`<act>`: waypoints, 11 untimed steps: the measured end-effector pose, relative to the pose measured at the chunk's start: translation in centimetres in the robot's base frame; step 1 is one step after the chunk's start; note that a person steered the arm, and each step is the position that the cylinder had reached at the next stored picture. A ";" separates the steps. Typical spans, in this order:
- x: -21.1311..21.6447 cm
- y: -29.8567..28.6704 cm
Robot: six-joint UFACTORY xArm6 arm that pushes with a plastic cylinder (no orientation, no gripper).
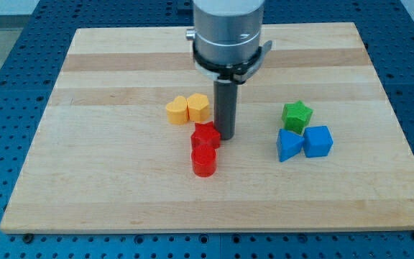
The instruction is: Move the green star towards the center right of the board
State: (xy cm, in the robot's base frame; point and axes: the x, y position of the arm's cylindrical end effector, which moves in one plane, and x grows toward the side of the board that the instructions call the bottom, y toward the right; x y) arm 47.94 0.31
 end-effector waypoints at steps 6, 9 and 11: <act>-1.3 7.7; -1.6 11.5; -5.1 14.8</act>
